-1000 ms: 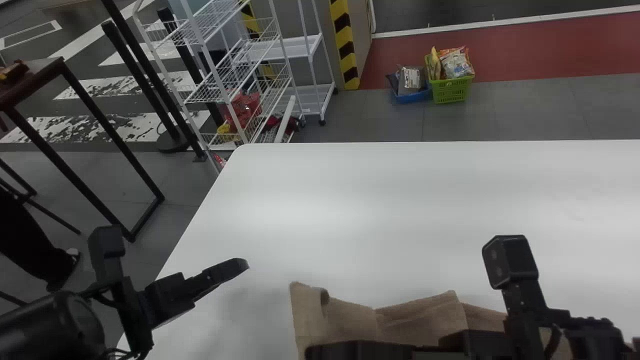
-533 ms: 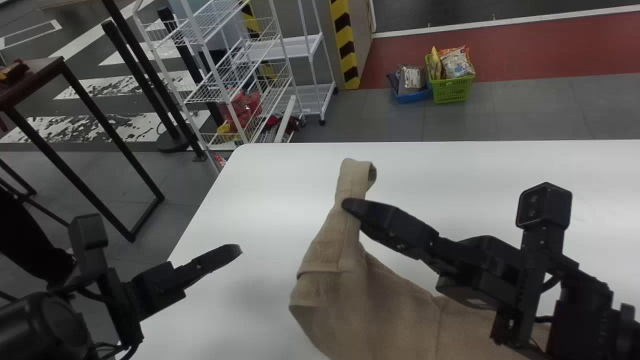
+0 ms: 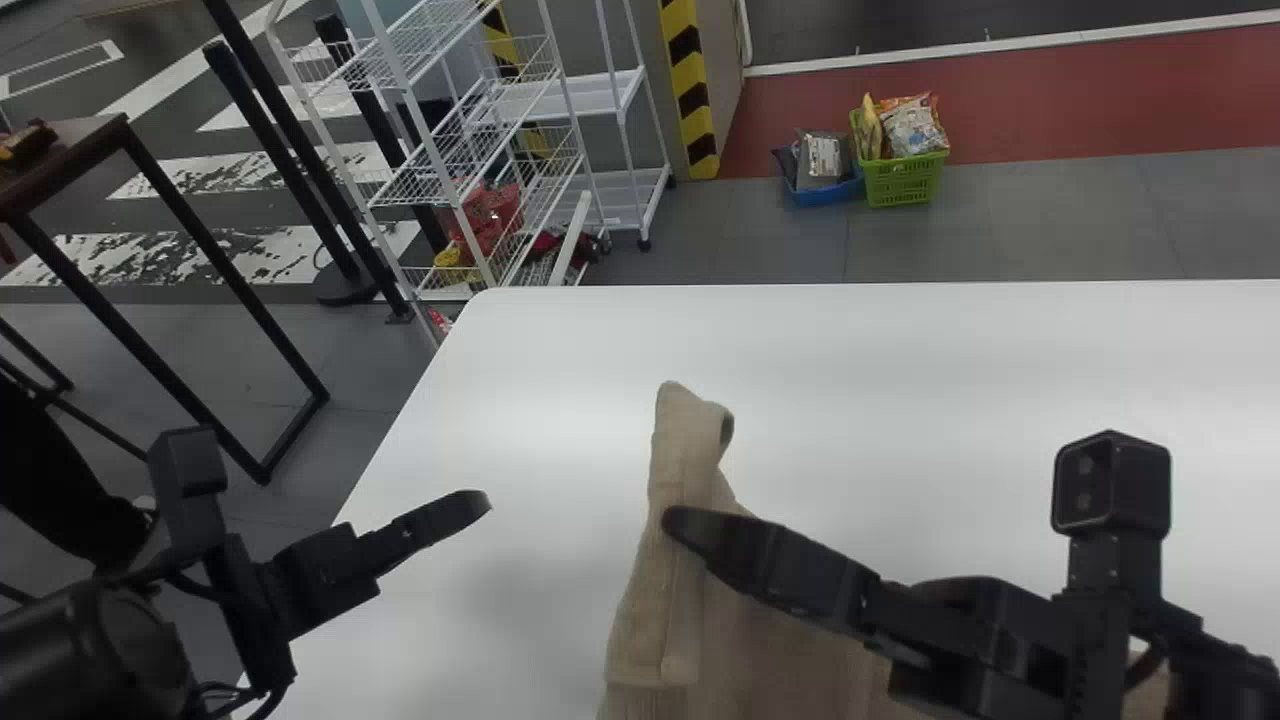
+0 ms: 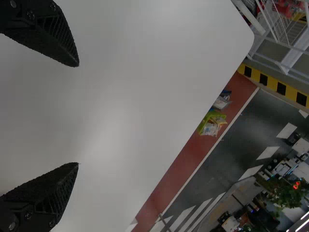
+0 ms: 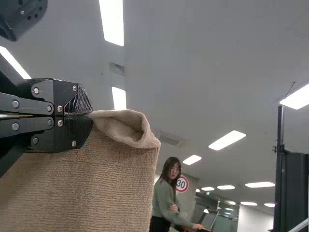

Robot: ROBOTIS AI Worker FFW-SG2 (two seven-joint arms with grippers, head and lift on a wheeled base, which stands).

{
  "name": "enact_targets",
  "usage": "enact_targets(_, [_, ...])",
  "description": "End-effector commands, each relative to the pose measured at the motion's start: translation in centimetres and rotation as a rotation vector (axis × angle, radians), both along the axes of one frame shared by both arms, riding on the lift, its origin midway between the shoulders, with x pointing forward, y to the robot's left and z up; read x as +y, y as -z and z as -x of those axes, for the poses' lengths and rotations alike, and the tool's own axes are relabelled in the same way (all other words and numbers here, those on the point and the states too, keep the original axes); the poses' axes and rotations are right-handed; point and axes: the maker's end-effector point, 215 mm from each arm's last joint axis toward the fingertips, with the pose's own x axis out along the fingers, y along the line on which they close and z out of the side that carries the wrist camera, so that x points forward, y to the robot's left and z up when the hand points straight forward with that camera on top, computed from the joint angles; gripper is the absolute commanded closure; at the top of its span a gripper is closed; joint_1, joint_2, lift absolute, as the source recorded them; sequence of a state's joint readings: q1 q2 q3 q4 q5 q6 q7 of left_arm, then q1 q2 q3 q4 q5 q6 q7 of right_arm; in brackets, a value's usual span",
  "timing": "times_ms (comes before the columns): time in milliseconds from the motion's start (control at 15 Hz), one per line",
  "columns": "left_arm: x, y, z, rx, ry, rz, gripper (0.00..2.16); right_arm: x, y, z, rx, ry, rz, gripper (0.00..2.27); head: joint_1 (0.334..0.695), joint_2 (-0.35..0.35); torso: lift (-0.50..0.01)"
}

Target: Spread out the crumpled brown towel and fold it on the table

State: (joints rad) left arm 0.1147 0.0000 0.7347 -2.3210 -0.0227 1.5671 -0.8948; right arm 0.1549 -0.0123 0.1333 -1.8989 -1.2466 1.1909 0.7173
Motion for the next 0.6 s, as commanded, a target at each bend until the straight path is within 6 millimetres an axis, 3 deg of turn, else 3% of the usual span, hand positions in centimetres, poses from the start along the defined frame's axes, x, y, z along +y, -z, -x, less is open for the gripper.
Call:
enact_targets(0, [-0.5,0.5,0.0,0.013,0.008,0.004,0.08,-1.0,-0.1,1.5,0.012,0.010,-0.001,1.30,0.695,0.350,-0.127])
enact_targets(533, [-1.1,1.1,0.0,0.027,0.022,0.013,0.08,-7.5,1.6,3.2,0.068,0.103,0.064,1.30,0.695,0.350,-0.127])
